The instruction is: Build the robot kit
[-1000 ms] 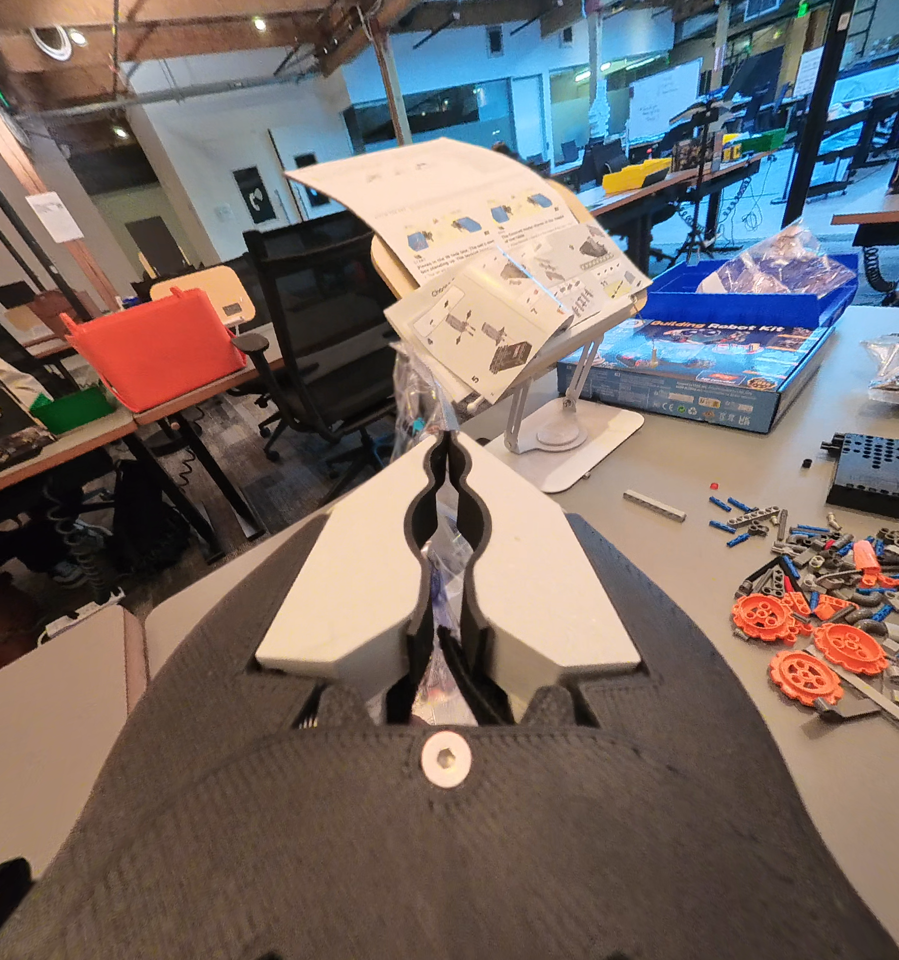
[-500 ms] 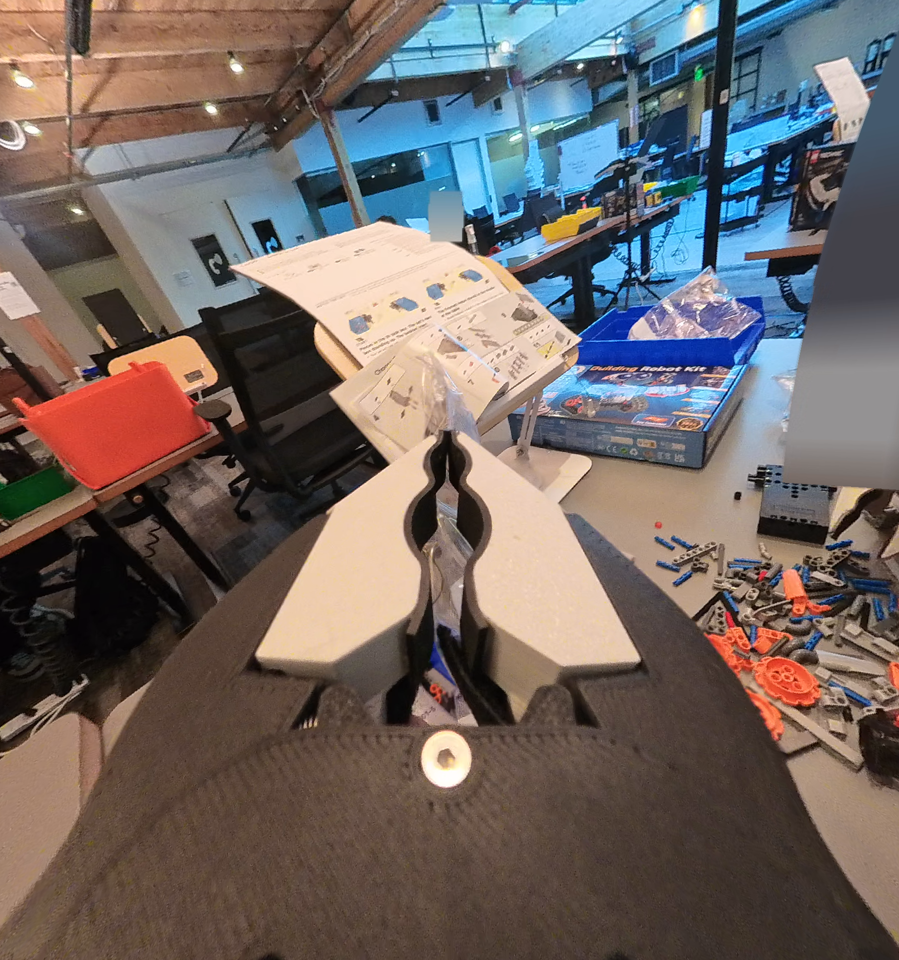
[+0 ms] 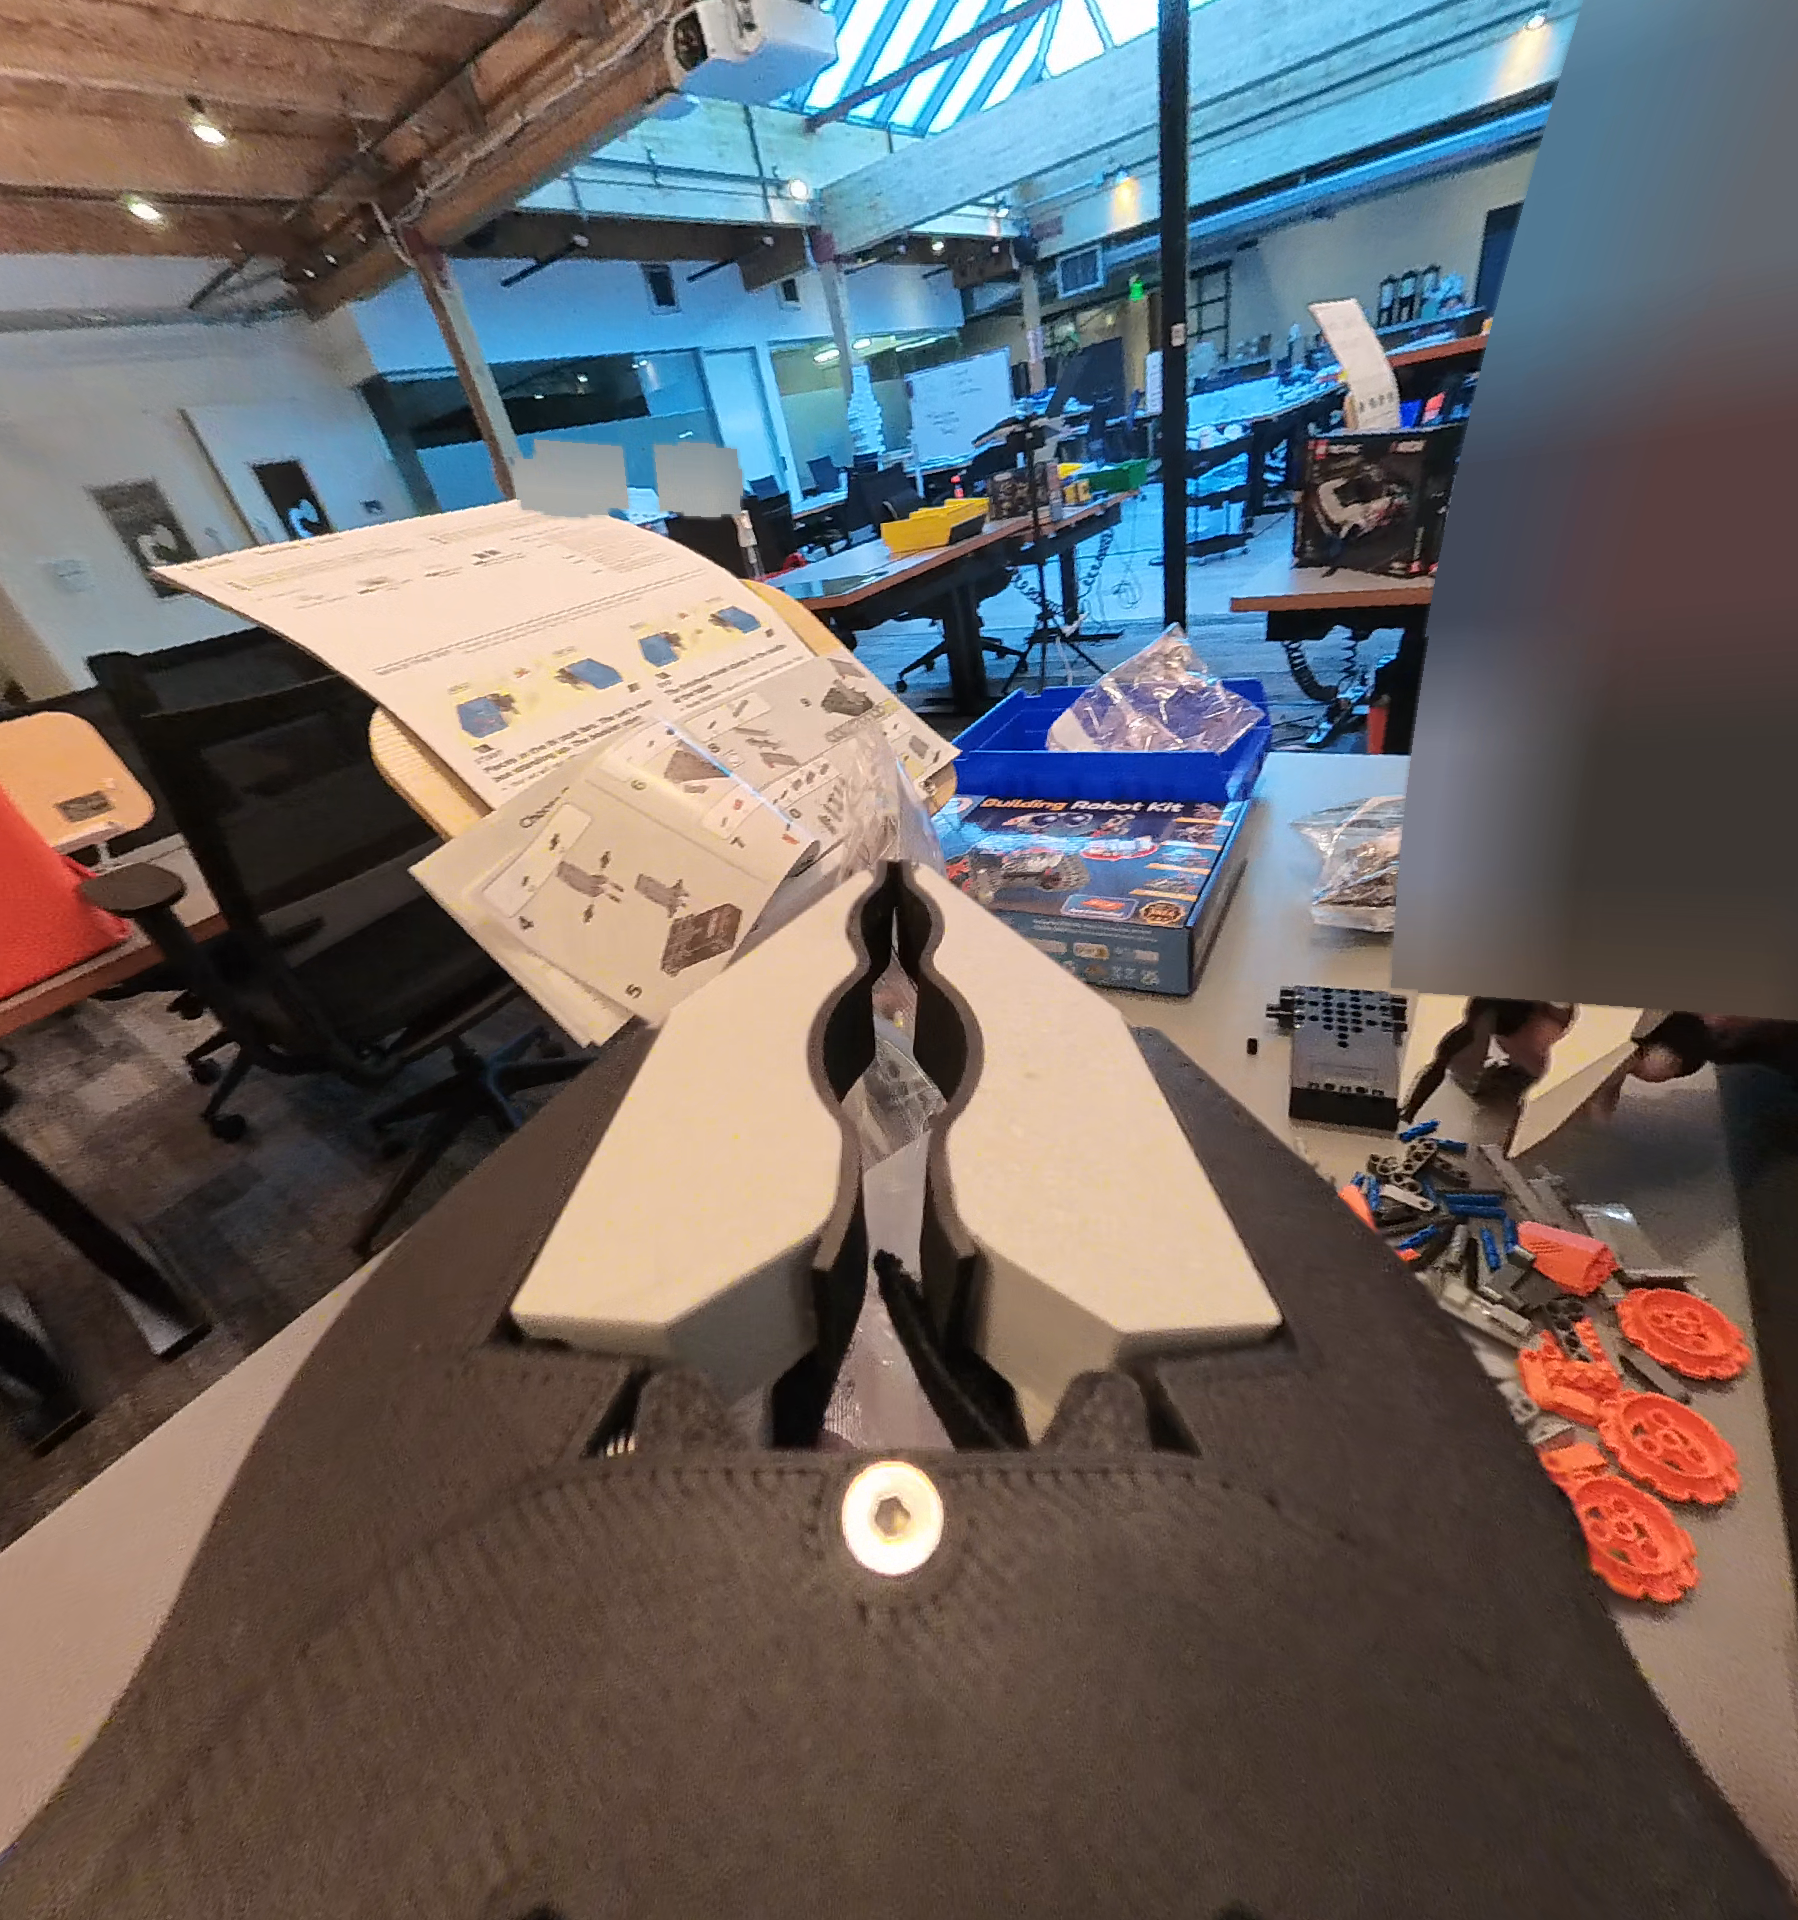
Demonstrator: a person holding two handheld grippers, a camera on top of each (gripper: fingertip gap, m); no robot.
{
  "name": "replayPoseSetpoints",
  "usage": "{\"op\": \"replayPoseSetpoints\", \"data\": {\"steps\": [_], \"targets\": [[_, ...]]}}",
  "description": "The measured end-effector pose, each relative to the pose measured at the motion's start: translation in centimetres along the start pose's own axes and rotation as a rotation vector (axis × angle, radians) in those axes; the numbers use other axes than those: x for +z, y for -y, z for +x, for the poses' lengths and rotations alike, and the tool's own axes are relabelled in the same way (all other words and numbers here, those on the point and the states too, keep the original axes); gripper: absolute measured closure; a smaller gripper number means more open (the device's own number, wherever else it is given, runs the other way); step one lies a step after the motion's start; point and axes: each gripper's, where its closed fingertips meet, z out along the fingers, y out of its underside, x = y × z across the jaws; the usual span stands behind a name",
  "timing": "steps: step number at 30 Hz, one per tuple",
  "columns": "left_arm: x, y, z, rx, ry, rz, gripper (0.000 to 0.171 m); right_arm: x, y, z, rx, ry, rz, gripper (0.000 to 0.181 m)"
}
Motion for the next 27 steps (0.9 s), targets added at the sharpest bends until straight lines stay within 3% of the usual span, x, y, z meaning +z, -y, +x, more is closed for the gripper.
{"op": "replayPoseSetpoints", "data": {"steps": [6, 13, 16, 18, 20, 21, 22, 24, 27], "targets": [[1.6, 0.2, 2.1, -0.061, -0.095, 0.027, 0.171, 0.6, 2.5, 1.1, 0.018, -0.063, 0.064, 0.131], [3.6, 0.9, 6.2, -0.111, -0.281, 0.028, 0.171, 0.9, 9.9, 5.0, 0.107, -0.107, 0.295, 0.094], [4.1, 2.1, 7.9, -0.178, -0.382, 0.084, 0.171, 1.8, 12.0, 6.9, 0.178, -0.059, 0.361, 0.075], [4.6, 2.5, 8.7, -0.211, -0.433, 0.109, 0.171, 2.8, 12.7, 7.4, 0.264, 0.042, 0.407, 0.072], [5.4, 2.9, 9.4, -0.261, -0.484, 0.141, 0.171, 3.3, 13.8, 6.5, 0.339, 0.206, 0.484, 0.08], [5.9, 3.0, 9.2, -0.293, -0.487, 0.156, 0.171, 3.1, 14.2, 5.7, 0.353, 0.292, 0.52, 0.1], [6.4, 2.7, 8.9, -0.325, -0.482, 0.158, 0.171, 2.5, 14.6, 4.6, 0.35, 0.384, 0.562, 0.131], [7.3, 1.9, 8.1, -0.38, -0.463, 0.161, 0.171, 1.6, 14.7, 4.6, 0.349, 0.392, 0.625, 0.158], [8.3, 0.4, 6.3, -0.469, -0.422, 0.155, 0.171, 0.6, 14.6, 5.0, 0.371, 0.403, 0.646, 0.17]]}}
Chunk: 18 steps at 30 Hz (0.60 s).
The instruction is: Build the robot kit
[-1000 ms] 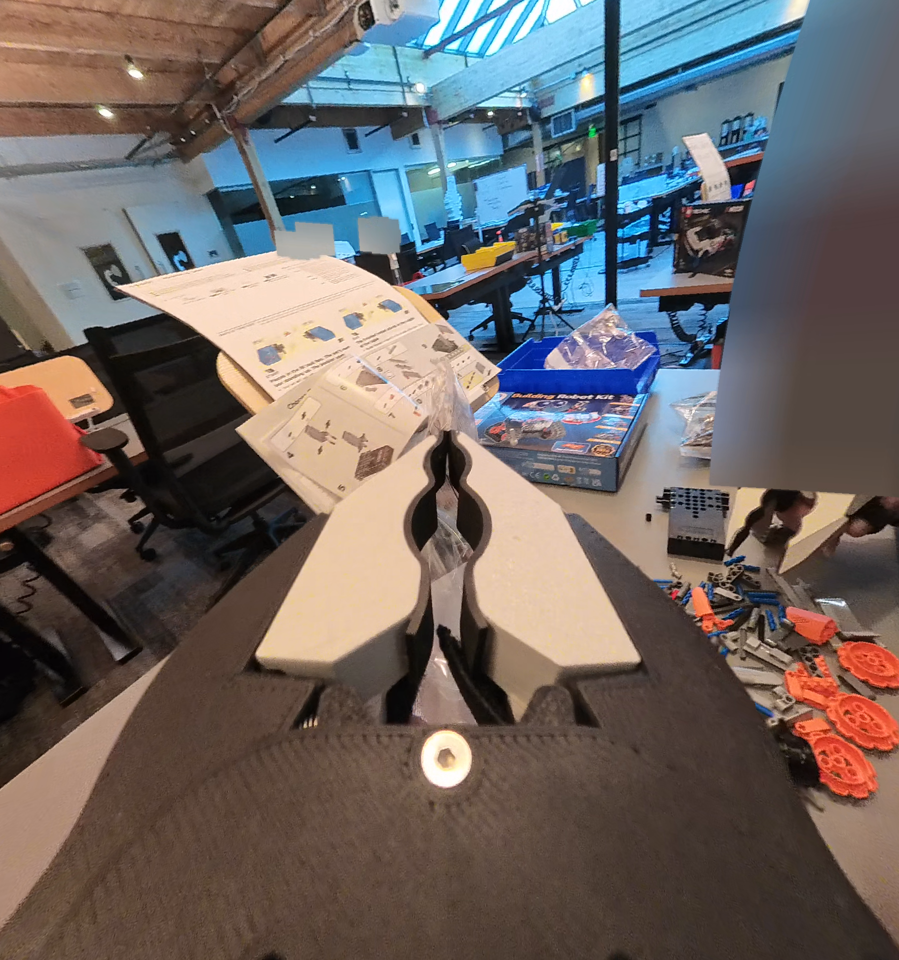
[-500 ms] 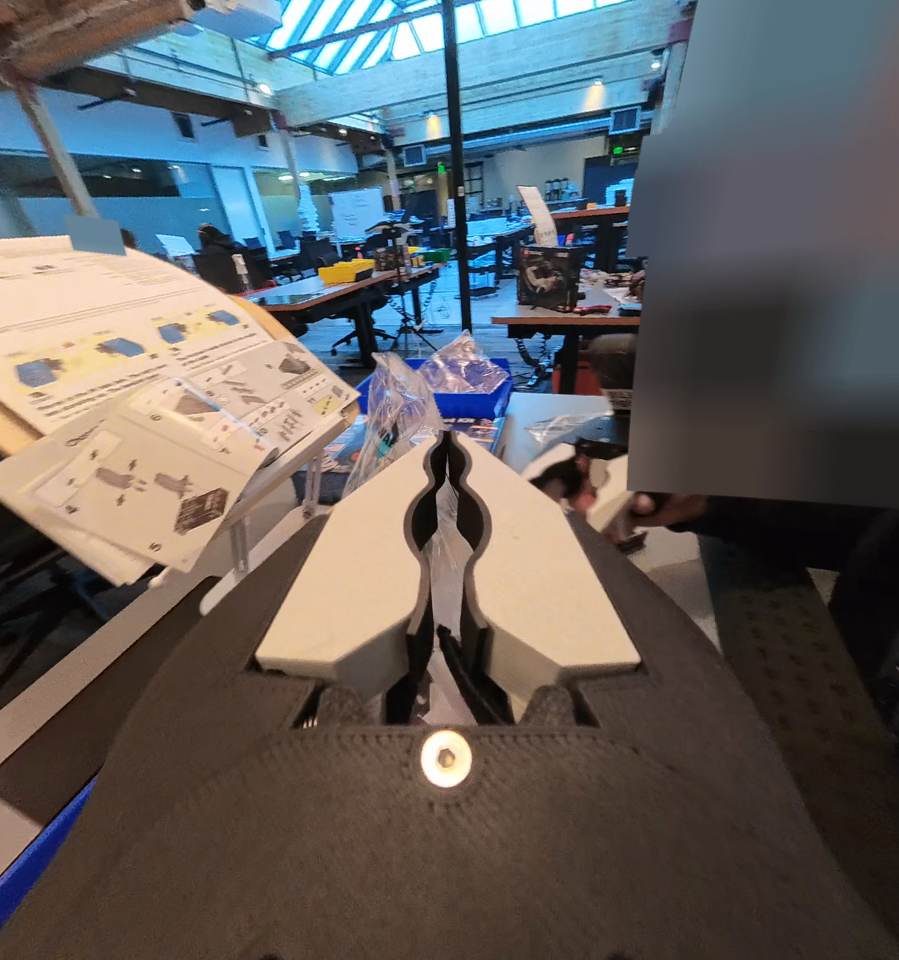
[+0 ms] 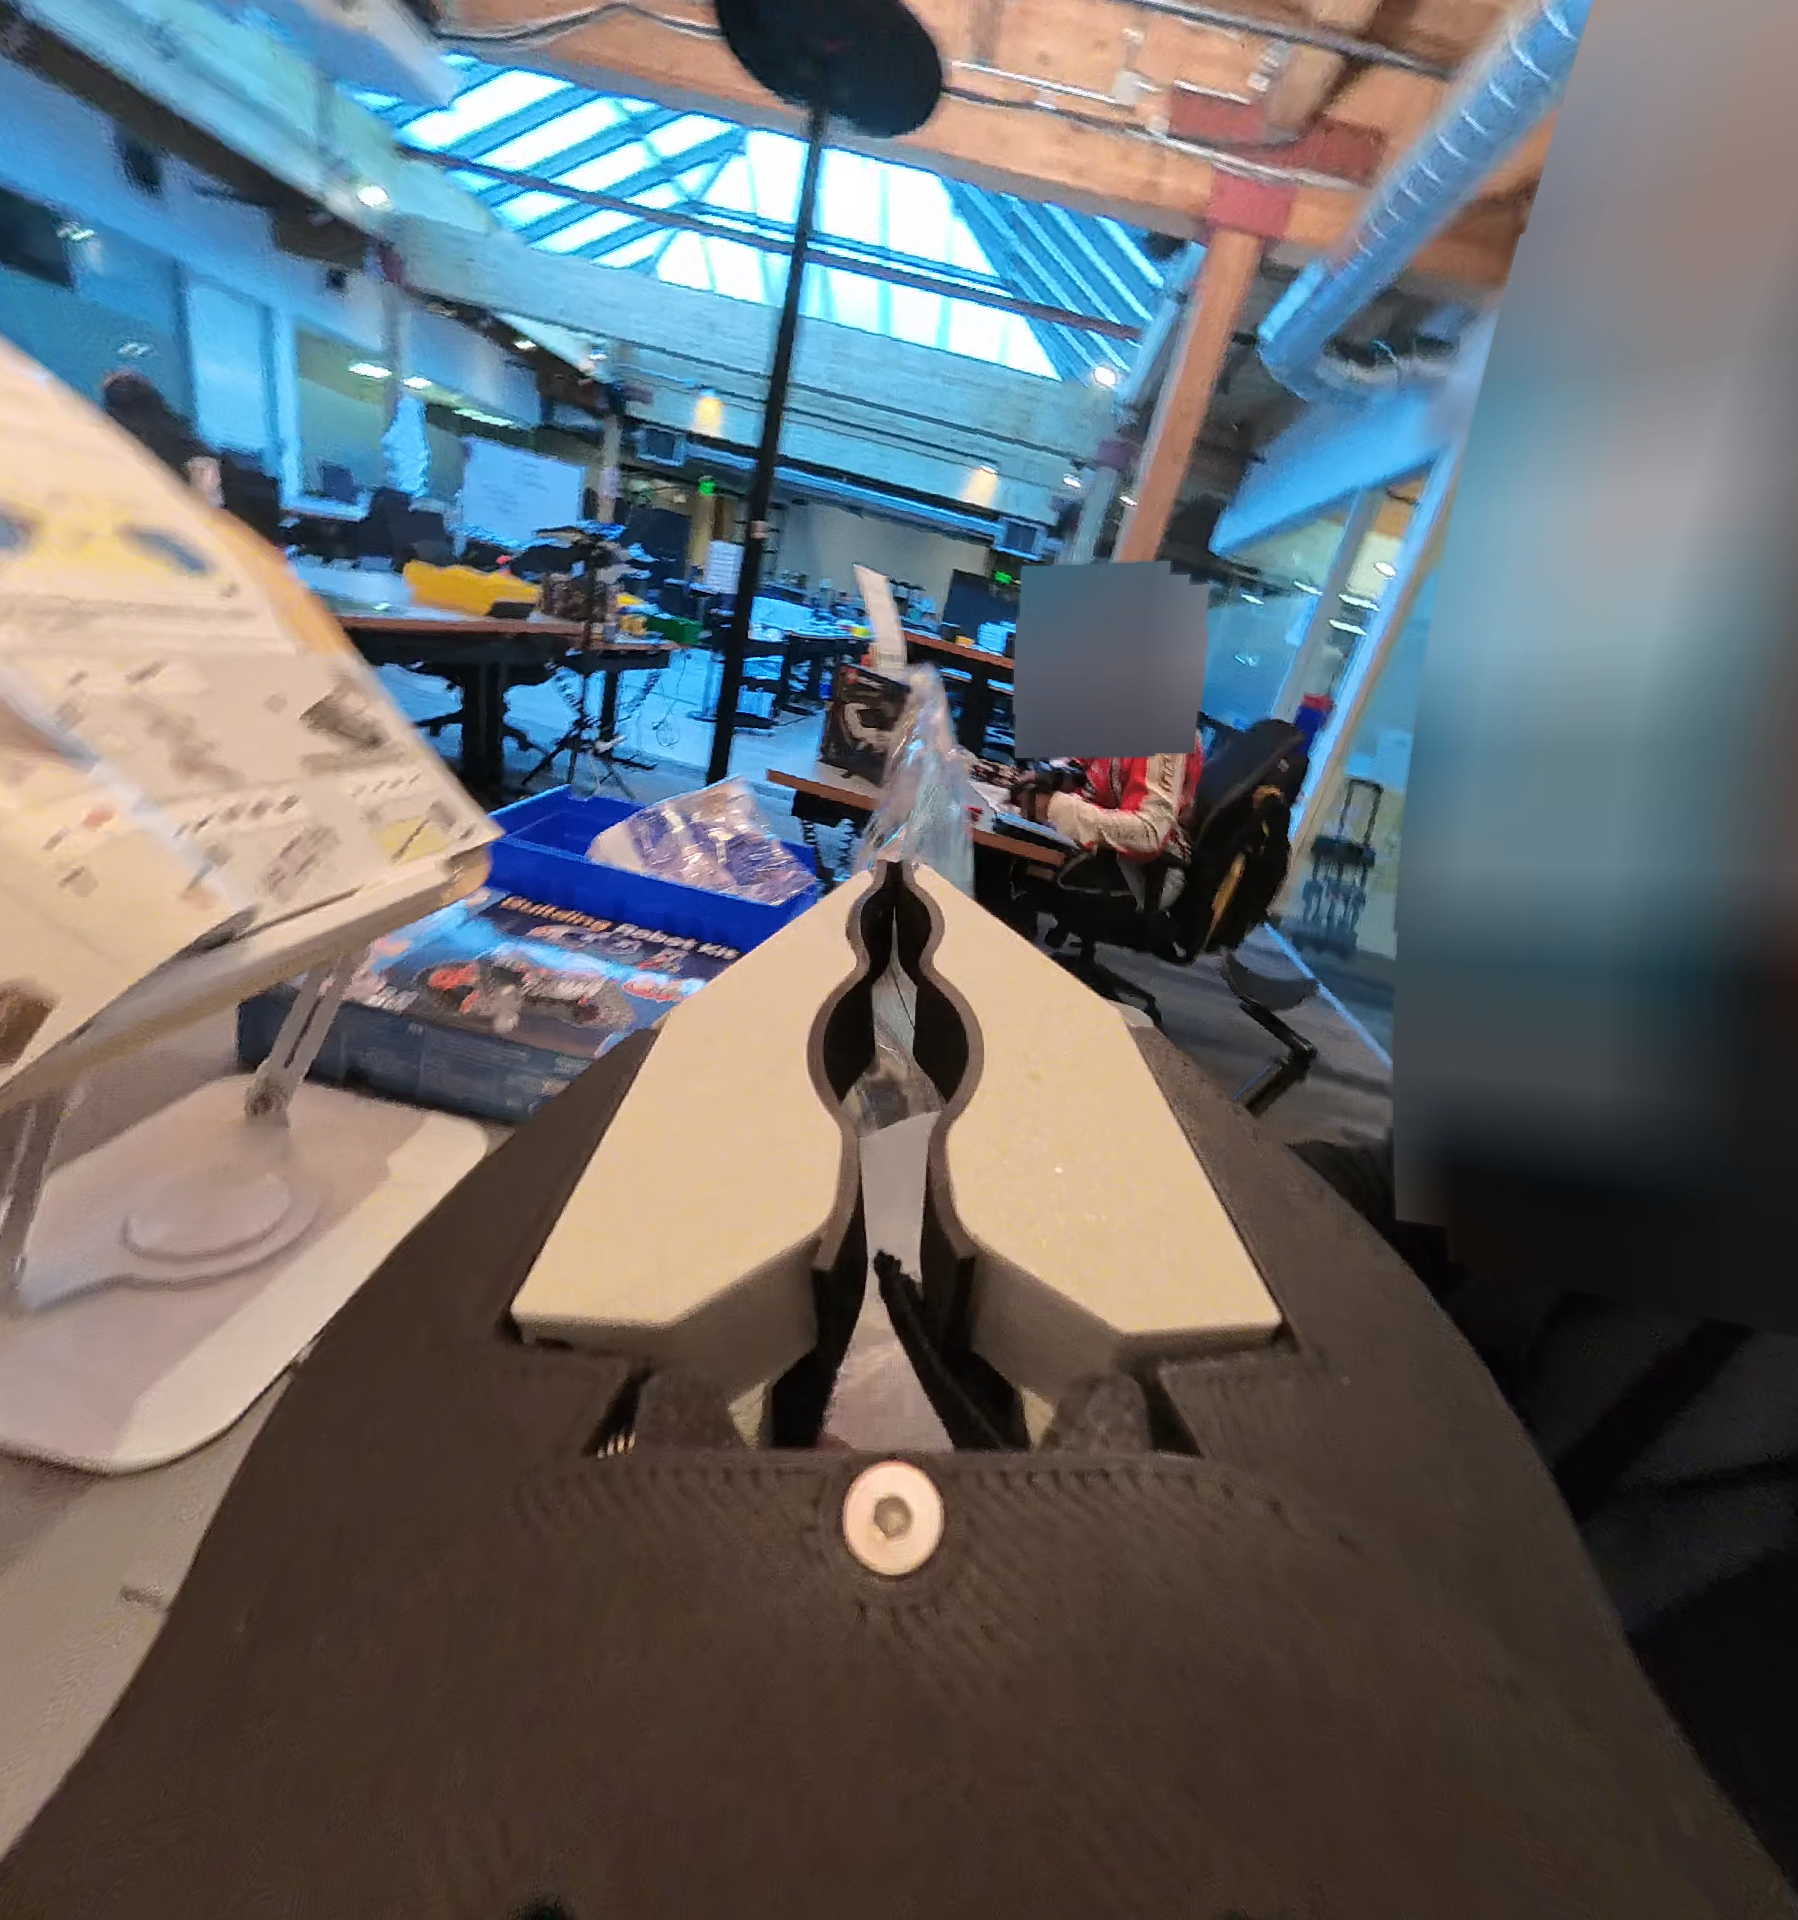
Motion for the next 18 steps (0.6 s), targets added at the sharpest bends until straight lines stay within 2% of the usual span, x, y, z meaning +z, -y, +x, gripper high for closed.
{"op": "replayPoseSetpoints", "data": {"steps": [4, 8, 18], "targets": [[-0.3, -1.0, -2.7, -0.051, 0.079, -0.007, 0.171, -0.3, -0.1, 0.7, 0.004, -0.069, -0.037, 0.173], [-0.5, -2.0, -4.4, -0.089, 0.122, -0.025, 0.171, -0.6, 0.2, 0.5, 0.025, -0.071, -0.028, 0.176], [-0.3, -3.8, -5.8, -0.111, 0.165, -0.089, 0.171, -1.6, 0.8, 1.3, 0.064, -0.102, -0.013, 0.178]]}}
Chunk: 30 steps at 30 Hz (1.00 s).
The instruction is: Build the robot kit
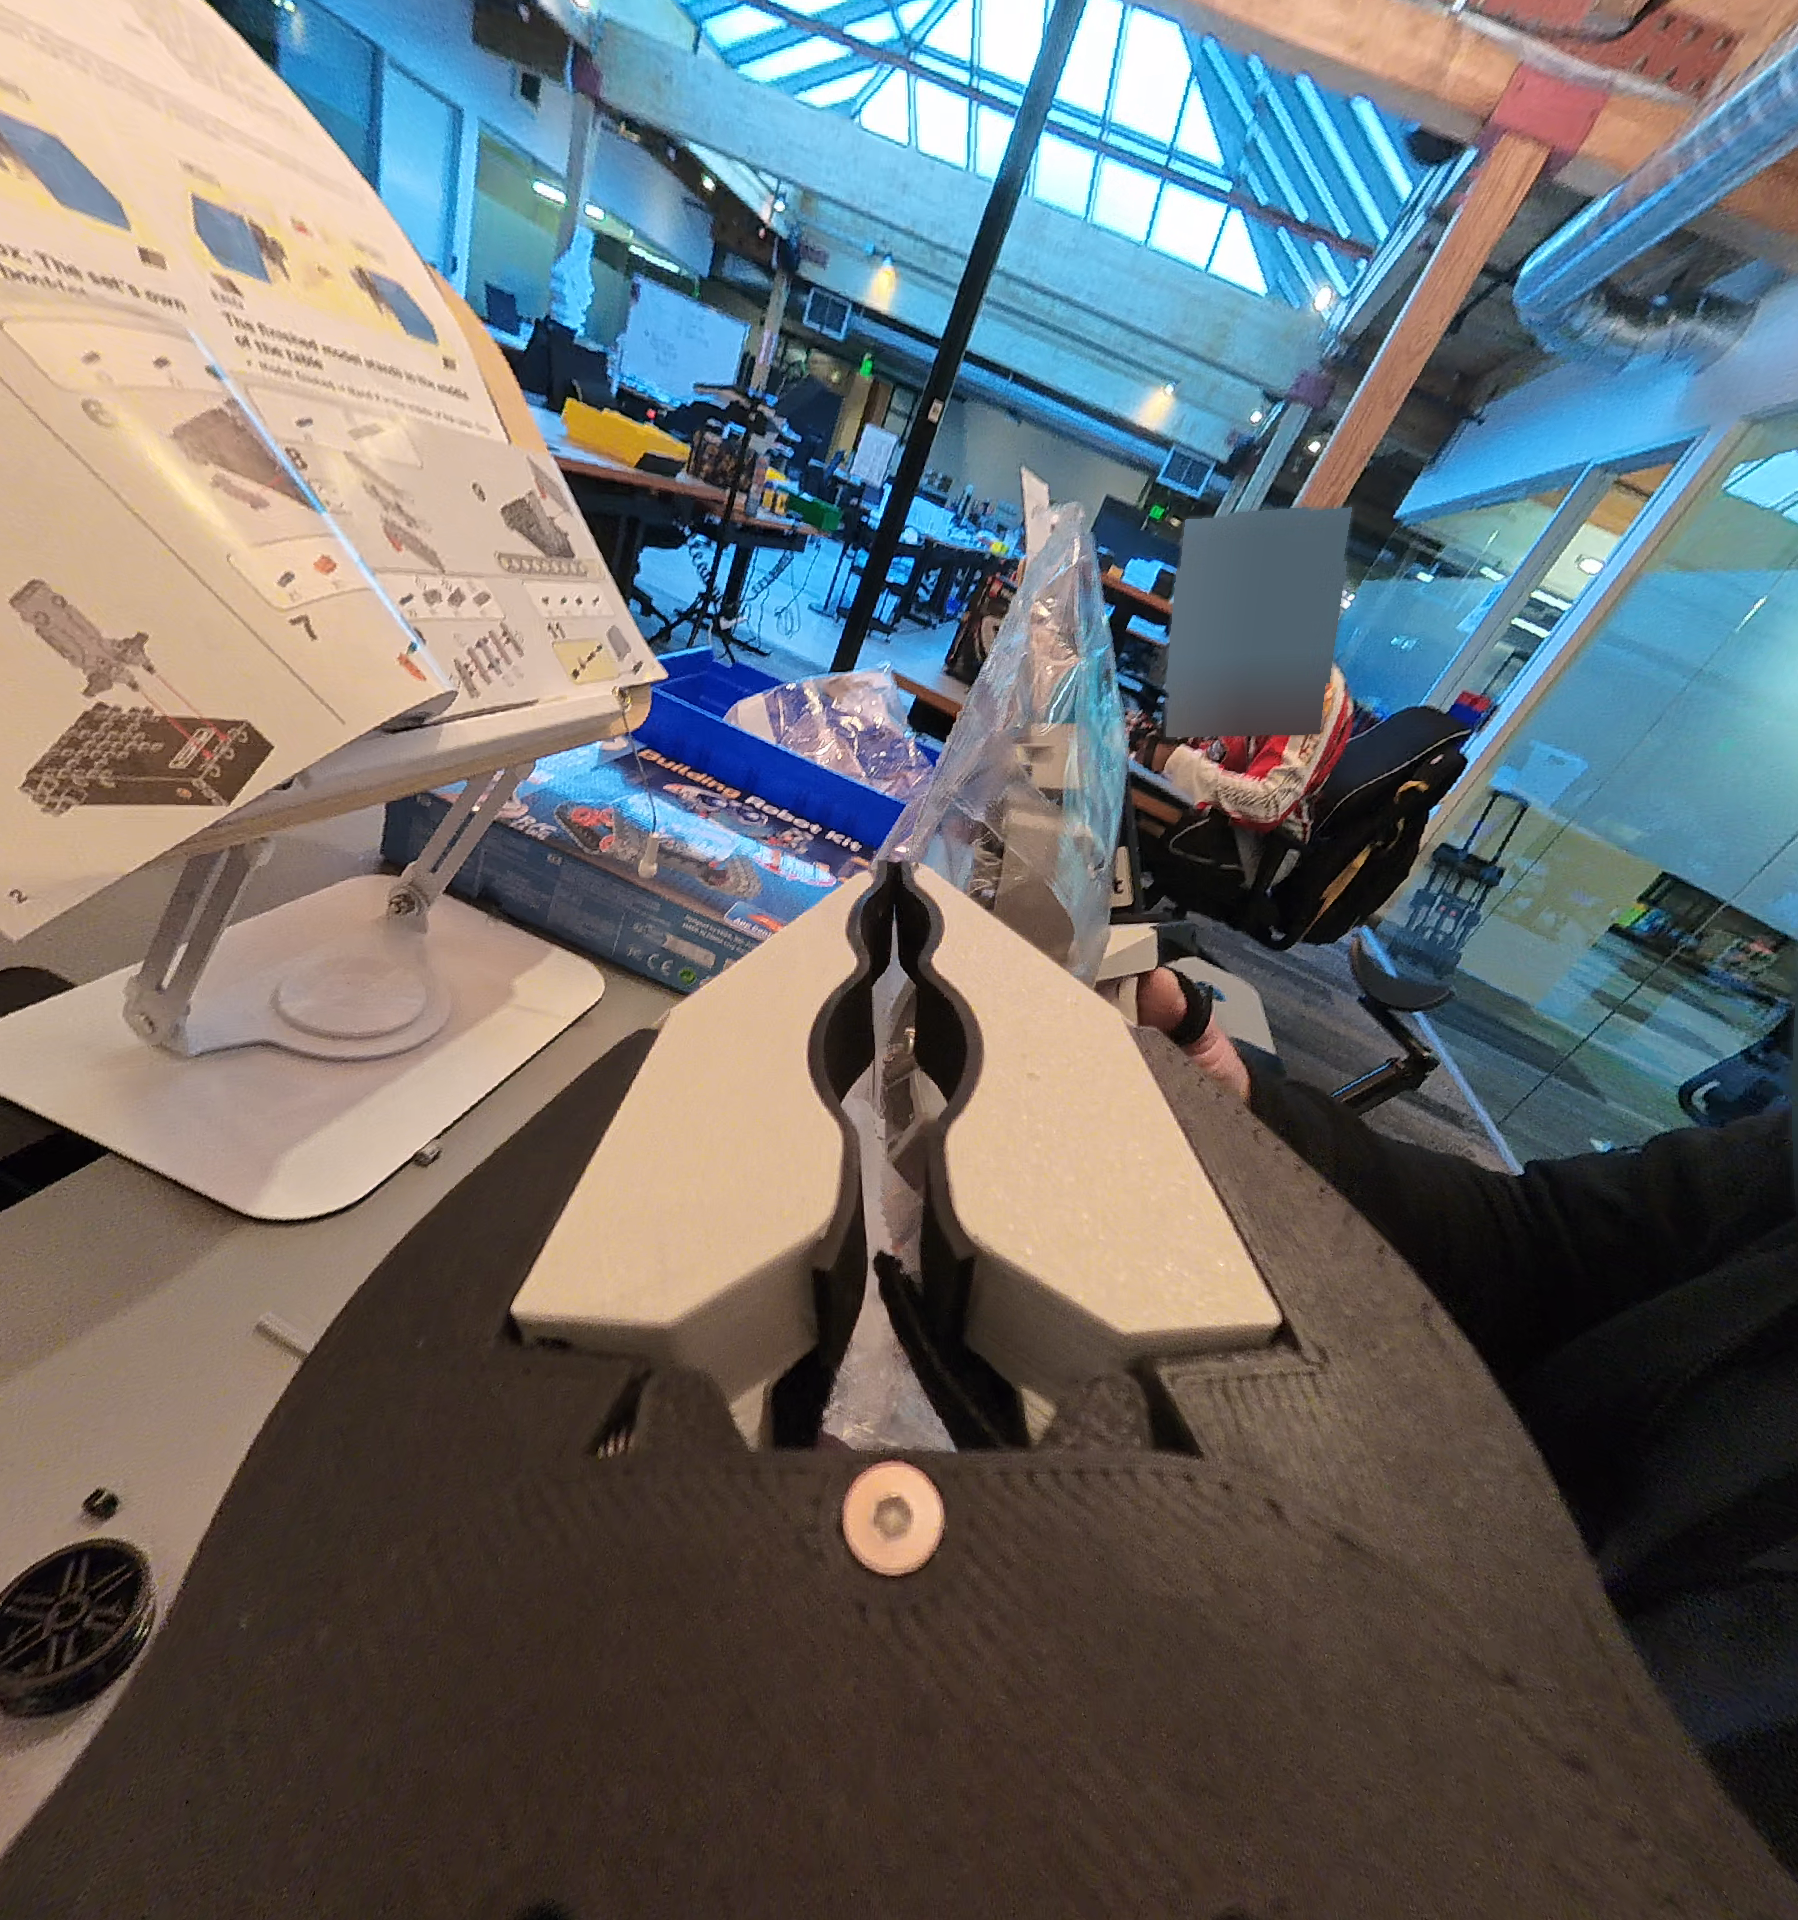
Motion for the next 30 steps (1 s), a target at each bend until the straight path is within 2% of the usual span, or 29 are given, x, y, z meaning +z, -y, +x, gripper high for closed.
{"op": "replayPoseSetpoints", "data": {"steps": [20, 24, 30], "targets": [[0.3, -1.2, 1.9, 0.021, -0.062, -0.088, 0.171, -2.0, 1.7, 1.5, 0.034, -0.037, 0.066, 0.179], [0.3, -1.5, 1.7, 0.025, -0.05, -0.102, 0.171, -2.2, 1.7, 1.9, 0.011, -0.06, 0.058, 0.179], [0.4, -1.6, 1.6, 0.006, -0.073, -0.093, 0.171, -2.4, 2.7, 0.3, -0.075, -0.06, 0.058, 0.179]]}}
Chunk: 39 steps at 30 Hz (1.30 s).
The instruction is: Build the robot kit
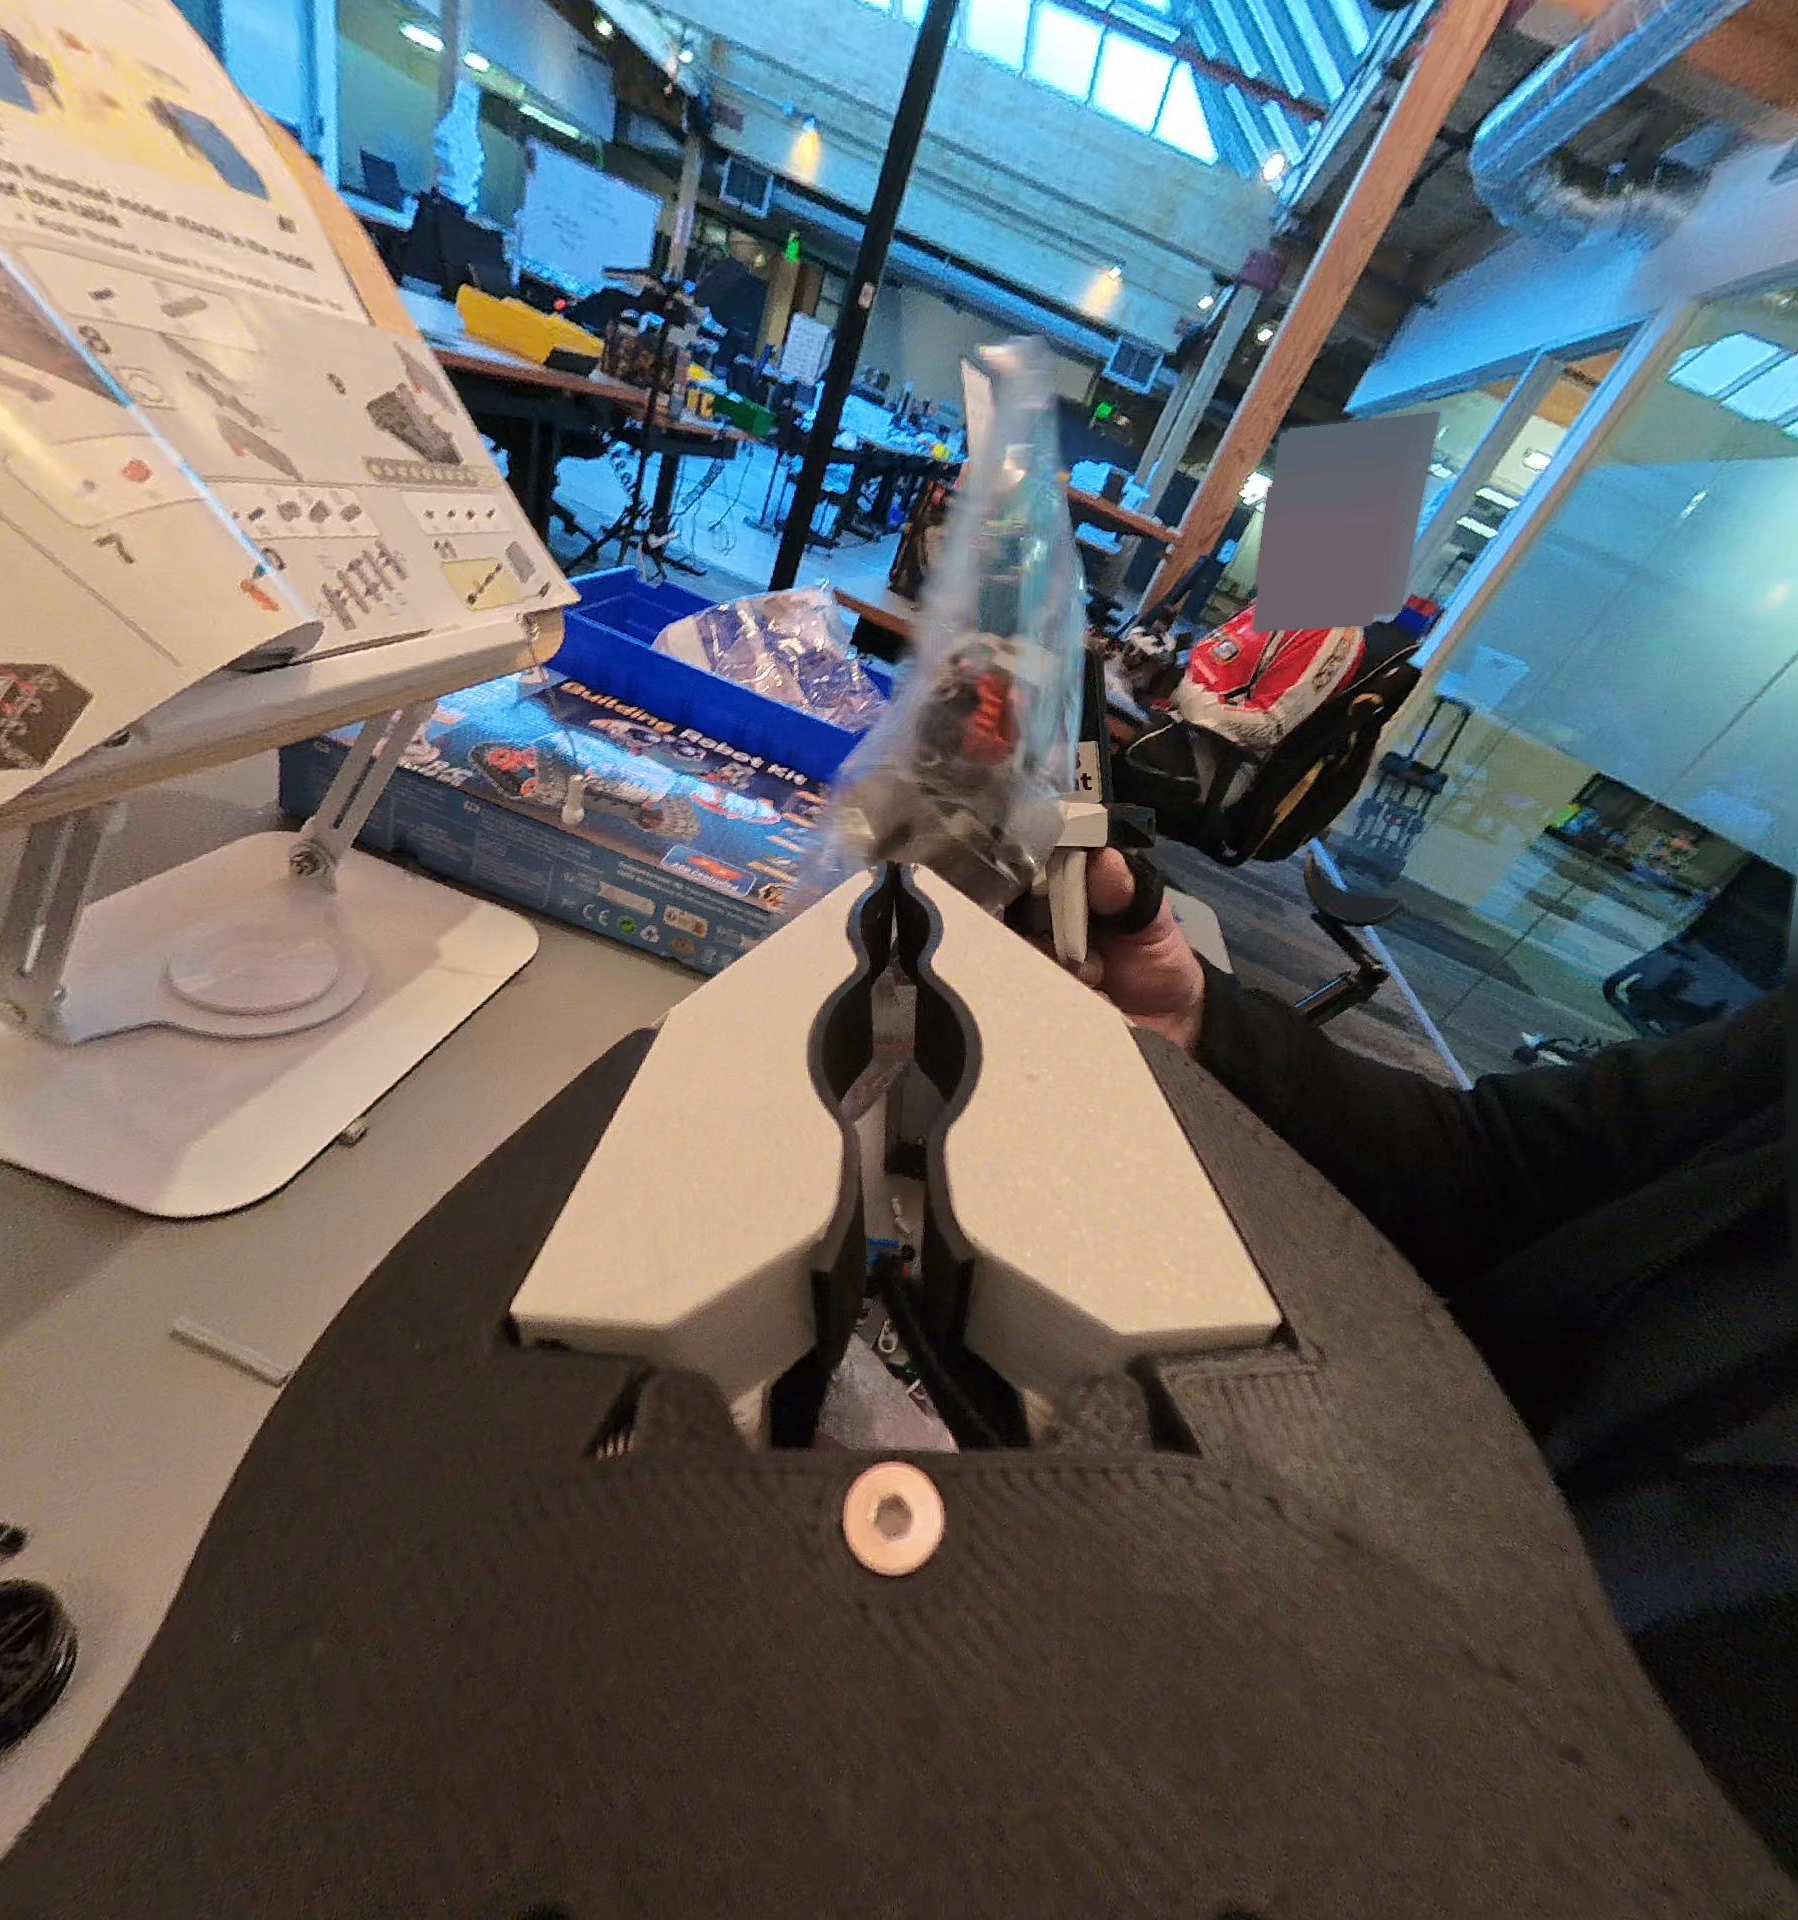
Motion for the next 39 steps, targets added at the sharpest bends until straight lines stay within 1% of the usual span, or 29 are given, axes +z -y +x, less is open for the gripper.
{"op": "replayPoseSetpoints", "data": {"steps": [4, 5, 8, 10, 13, 15, 16, 18, 20, 23, 26, 27, 29, 32, 35, 36, 39], "targets": [[-0.3, -0.1, -0.7, 0.015, 0.031, -0.01, 0.171, -0.3, 1.0, -0.9, -0.048, -0.003, 0.013, 0.18], [-0.4, -0.1, -0.8, 0.02, 0.041, -0.023, 0.167, -0.3, 1.1, -1.0, -0.06, -0.005, 0.008, 0.18], [-1.8, 1.0, -0.3, 0.069, 0.07, -0.035, 0.164, -0.4, 1.1, -1.1, -0.078, -0.015, 0.003, 0.18], [-3.8, 2.1, -0.2, 0.131, 0.133, -0.055, 0.162, -0.6, 1.0, -1.0, -0.074, -0.017, 0.001, 0.18], [-8.2, 3.9, -0.5, 0.257, 0.285, -0.087, 0.163, -0.8, 0.9, -0.6, -0.077, -0.03, -0.01, 0.18], [-11.4, 4.1, -1.5, 0.302, 0.402, -0.14, 0.163, -0.8, 0.7, -0.5, -0.077, -0.031, -0.013, 0.18], [-13.0, 3.7, -2.6, 0.33, 0.481, -0.191, 0.162, -0.8, 0.6, -0.4, -0.079, -0.035, -0.019, 0.18], [-16.0, 2.1, -5.1, 0.357, 0.608, -0.315, 0.162, -0.7, 0.2, -0.1, -0.083, -0.042, -0.032, 0.18], [-18.2, 0.1, -7.1, 0.368, 0.67, -0.424, 0.16, -0.7, -0.2, 0.2, -0.082, -0.052, -0.044, 0.18], [-20.3, -4.1, -9.8, 0.377, 0.691, -0.615, 0.156, -0.7, -0.6, 0.8, -0.077, -0.064, -0.054, 0.18], [-22.1, -8.9, -12.4, 0.463, 0.696, -0.846, 0.155, -0.6, -1.0, 1.2, -0.077, -0.074, -0.067, 0.181], [-22.9, -10.2, -13.4, 0.484, 0.718, -0.92, 0.154, -0.6, -1.2, 1.3, -0.076, -0.075, -0.071, 0.181], [-23.9, -12.5, -14.6, 0.522, 0.71, -1.033, 0.149, -0.6, -1.3, 1.4, -0.077, -0.078, -0.077, 0.181], [-24.3, -15.2, -16.1, 0.539, 0.676, -1.116, 0.142, -0.5, -1.8, 1.7, -0.082, -0.082, -0.094, 0.181], [-25.1, -16.8, -17.6, 0.553, 0.694, -1.19, 0.137, -0.5, -2.1, 2.0, -0.078, -0.09, -0.102, 0.181], [-25.4, -16.9, -17.8, 0.568, 0.707, -1.214, 0.136, -0.5, -2.2, 2.2, -0.075, -0.091, -0.102, 0.181], [-24.9, -17.0, -17.7, 0.578, 0.691, -1.211, 0.136, -0.5, -2.4, 2.4, -0.077, -0.096, -0.109, 0.181]]}}
